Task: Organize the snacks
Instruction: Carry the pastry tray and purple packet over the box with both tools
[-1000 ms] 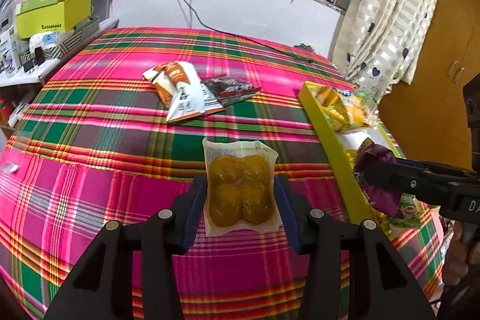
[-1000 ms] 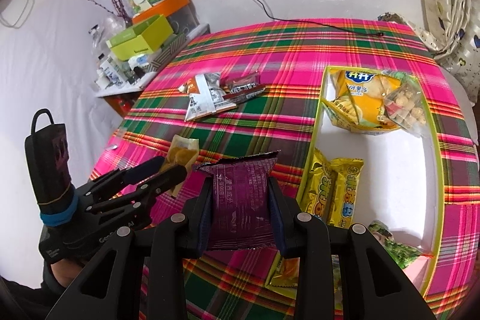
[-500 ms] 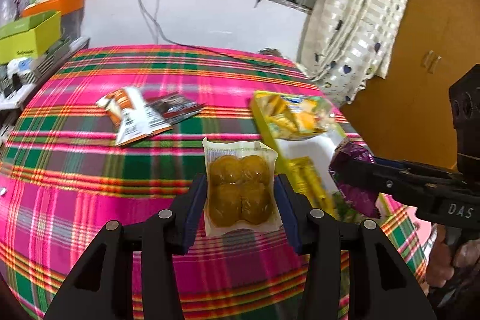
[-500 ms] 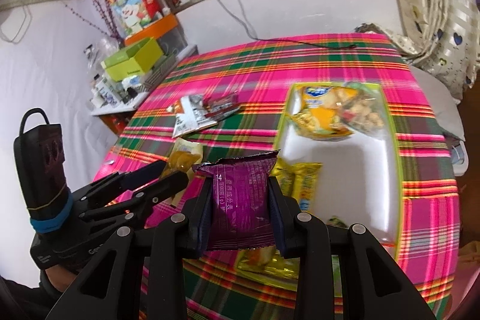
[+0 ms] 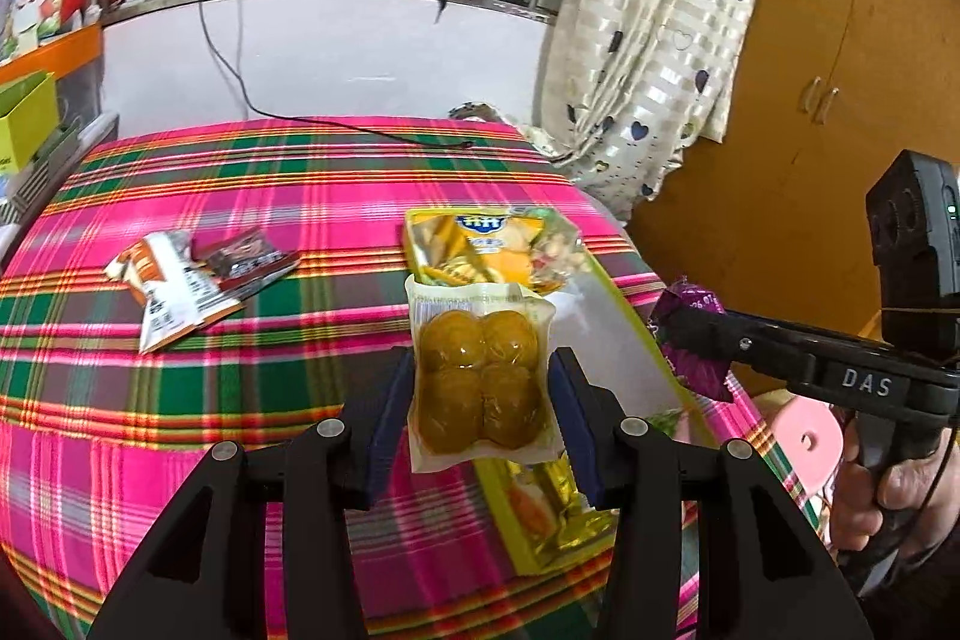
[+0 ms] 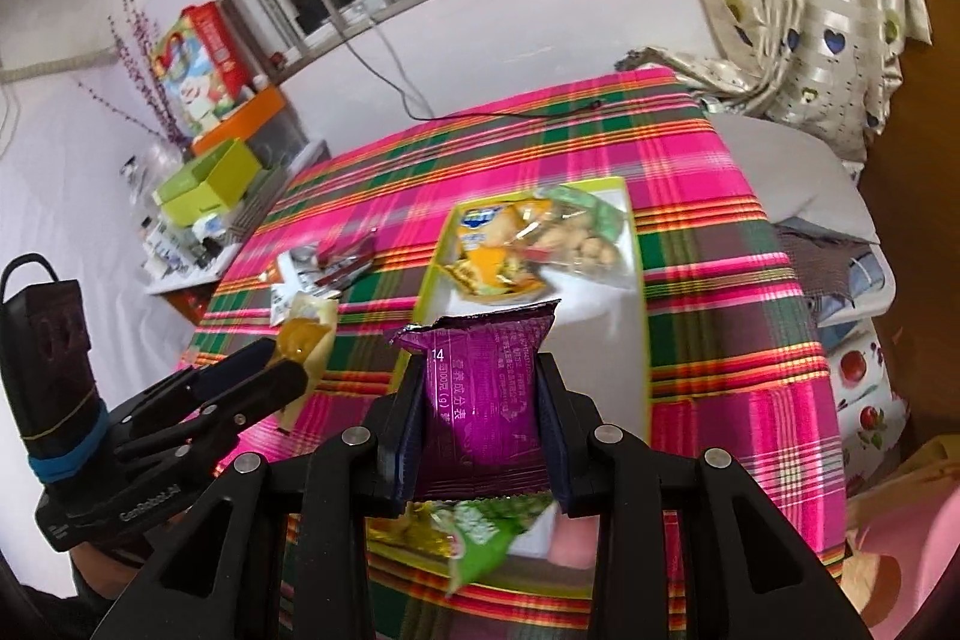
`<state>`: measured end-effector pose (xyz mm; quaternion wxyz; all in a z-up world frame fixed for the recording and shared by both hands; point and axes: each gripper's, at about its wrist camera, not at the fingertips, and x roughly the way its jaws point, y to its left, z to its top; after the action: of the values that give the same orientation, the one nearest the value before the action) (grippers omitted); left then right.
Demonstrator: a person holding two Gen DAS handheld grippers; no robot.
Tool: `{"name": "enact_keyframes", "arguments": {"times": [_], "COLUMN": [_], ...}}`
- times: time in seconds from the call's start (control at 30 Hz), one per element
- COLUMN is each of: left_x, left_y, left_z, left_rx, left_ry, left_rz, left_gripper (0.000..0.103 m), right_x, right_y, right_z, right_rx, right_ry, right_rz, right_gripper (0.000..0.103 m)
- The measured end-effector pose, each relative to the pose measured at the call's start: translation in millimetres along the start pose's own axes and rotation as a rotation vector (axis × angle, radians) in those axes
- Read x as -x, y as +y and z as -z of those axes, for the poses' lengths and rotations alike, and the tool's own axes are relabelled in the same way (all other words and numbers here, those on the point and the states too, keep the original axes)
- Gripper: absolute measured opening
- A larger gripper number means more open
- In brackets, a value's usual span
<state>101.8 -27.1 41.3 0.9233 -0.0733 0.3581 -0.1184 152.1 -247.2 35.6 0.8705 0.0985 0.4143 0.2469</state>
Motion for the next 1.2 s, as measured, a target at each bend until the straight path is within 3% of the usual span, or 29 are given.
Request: {"name": "enact_keyframes", "arguments": {"times": [0.37, 0.77, 1.0, 1.2], "left_x": [-17.7, -35.3, -43.0, -58.7], "left_y": [-14.7, -23.3, -28.4, -41.6], "left_z": [-5.1, -2.6, -2.2, -5.3], "left_rx": [-0.026, -0.038, -0.054, -0.082], "left_ry": [0.027, 0.068, 0.091, 0.115], "left_rz": [0.015, 0.028, 0.032, 0.052], "left_gripper": [0.048, 0.048, 0.048, 0.048], "right_x": [-26.5, -42.7, -16.8, -5.6], "right_y": [-24.9, -29.4, -37.7, -41.8], "right_z": [4.1, 13.0, 7.5, 6.6], "right_rx": [-0.026, 0.01, -0.025, -0.036], "right_ry": [0.061, 0.131, 0.042, 0.02], "right_rz": [0.022, 0.114, 0.11, 0.104], "right_gripper": [0.031, 0.037, 0.038, 0.038]}}
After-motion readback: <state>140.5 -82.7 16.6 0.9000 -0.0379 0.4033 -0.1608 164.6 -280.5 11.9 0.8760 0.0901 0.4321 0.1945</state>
